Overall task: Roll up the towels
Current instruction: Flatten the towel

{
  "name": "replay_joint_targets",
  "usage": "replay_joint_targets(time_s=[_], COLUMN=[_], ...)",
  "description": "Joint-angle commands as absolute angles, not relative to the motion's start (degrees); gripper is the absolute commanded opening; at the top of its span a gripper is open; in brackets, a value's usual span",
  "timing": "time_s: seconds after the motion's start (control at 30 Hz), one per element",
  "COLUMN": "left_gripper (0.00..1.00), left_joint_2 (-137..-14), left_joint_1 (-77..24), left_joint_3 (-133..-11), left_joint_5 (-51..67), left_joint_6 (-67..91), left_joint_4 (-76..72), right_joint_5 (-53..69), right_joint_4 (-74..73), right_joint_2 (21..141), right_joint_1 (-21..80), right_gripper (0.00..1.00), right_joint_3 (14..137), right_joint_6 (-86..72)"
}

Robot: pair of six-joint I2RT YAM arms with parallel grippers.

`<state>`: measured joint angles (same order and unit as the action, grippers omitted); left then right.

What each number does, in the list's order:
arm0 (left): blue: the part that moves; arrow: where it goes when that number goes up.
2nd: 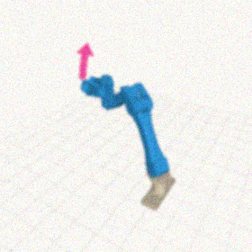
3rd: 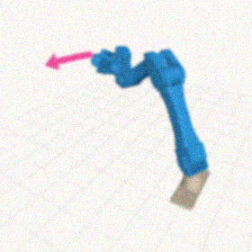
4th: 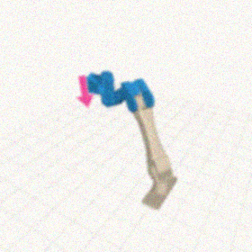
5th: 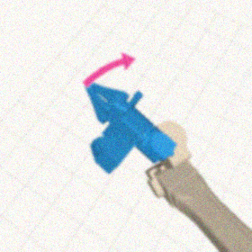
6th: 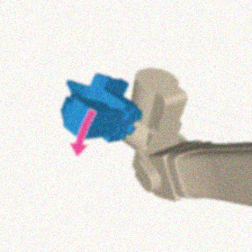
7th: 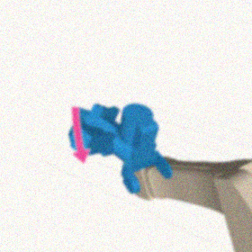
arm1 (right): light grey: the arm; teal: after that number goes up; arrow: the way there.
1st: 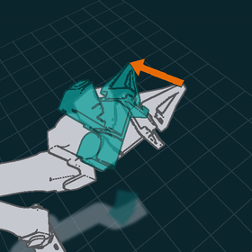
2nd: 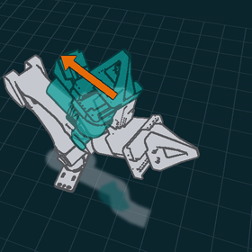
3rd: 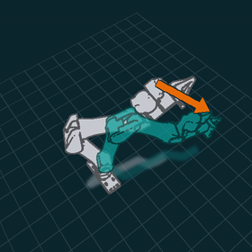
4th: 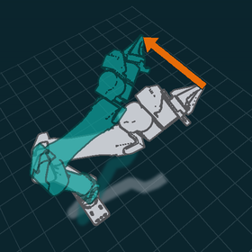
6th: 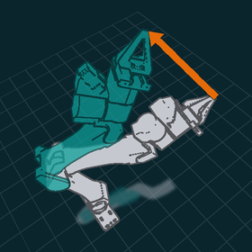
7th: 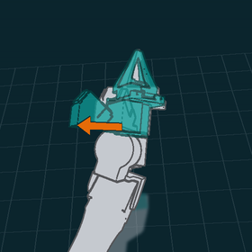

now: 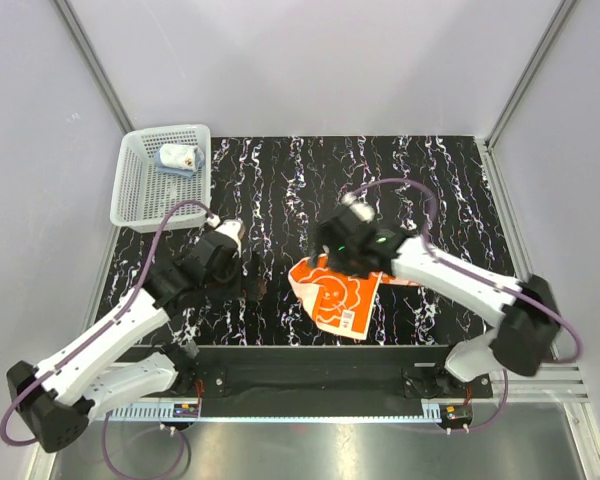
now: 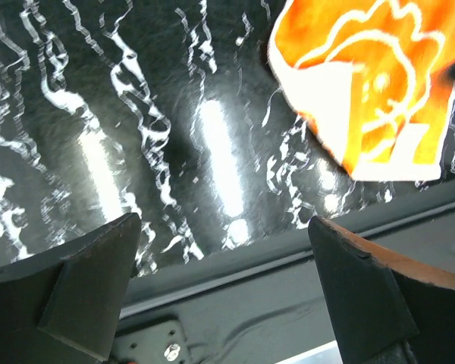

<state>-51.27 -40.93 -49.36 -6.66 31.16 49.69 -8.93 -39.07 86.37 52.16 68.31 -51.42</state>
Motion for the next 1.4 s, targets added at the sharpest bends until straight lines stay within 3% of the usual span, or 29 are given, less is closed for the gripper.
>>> replay_joint_targets(time_s=[0.0,0.23,0.43,0.53,0.67,1.0,1.37], left_gripper=[0.99,0.96,0.78,0.72,0.7,0.58,0.7], left_joint_2=[-54.8,-67.3,-89.4,-96.6,-102.0,-110.4,-111.0], left_joint_1=[-41.3,-47.7,-56.2,-58.9,-60.1,-60.6,-62.0], left_joint_3=[-49.3,-56.7,-69.3,-74.6,-78.5,-80.5,-78.8], left_joint_5=[-4.8,-10.5,-17.9,-20.7,-23.6,-24.6,-23.4], left_joint_6=[33.7,34.5,35.2,35.4,35.4,35.3,37.1], left_joint_4=[41.8,36.7,41.0,42.7,42.6,41.9,37.9], right_joint_5=[-16.4,-20.6,-17.1,-15.9,-14.3,-12.2,-12.0], right_joint_4=[-45.5,-47.5,-41.0,-37.0,-33.2,-30.1,-29.4], right_joint_2=[77.4,75.4,79.8,81.4,83.6,85.9,87.8], right_joint_1=[44.0,39.7,38.2,38.1,38.1,38.1,38.0], right_gripper=[1.0,1.0,0.98,0.92,0.87,0.84,0.85], right_joint_3=[64.5,59.1,53.6,51.6,49.6,46.8,45.6], right_joint_6=[-49.0,-49.3,-49.9,-50.0,-50.4,-50.3,-50.7])
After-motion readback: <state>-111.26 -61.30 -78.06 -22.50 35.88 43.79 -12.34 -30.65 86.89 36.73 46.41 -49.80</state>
